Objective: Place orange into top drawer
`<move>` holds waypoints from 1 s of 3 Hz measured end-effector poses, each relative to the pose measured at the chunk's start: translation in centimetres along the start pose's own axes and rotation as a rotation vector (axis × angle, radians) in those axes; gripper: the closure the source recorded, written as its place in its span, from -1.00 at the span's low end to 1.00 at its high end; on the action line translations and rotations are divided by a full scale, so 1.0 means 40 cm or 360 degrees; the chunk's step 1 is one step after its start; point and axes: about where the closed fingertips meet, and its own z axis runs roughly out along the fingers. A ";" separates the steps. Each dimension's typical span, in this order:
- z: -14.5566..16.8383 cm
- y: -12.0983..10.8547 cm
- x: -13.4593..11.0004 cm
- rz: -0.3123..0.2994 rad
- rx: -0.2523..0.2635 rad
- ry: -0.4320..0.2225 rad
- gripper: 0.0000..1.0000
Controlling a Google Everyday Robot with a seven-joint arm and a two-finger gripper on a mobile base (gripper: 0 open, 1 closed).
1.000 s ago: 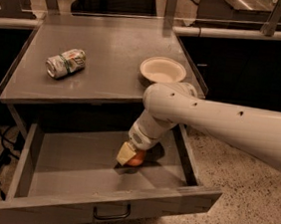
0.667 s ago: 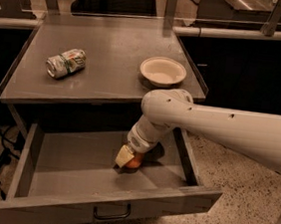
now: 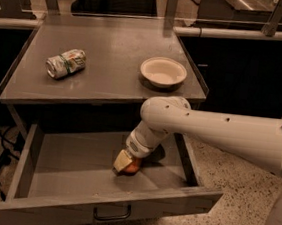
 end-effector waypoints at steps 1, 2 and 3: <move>0.001 0.000 0.000 0.0001 0.0000 0.0000 0.66; 0.001 0.000 0.000 0.0001 -0.0001 0.0000 0.19; 0.001 0.000 0.000 0.0000 -0.0001 0.0000 -0.27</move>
Offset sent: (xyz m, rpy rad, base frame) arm -0.0001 0.0001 -0.0002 0.0003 0.0002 -0.0003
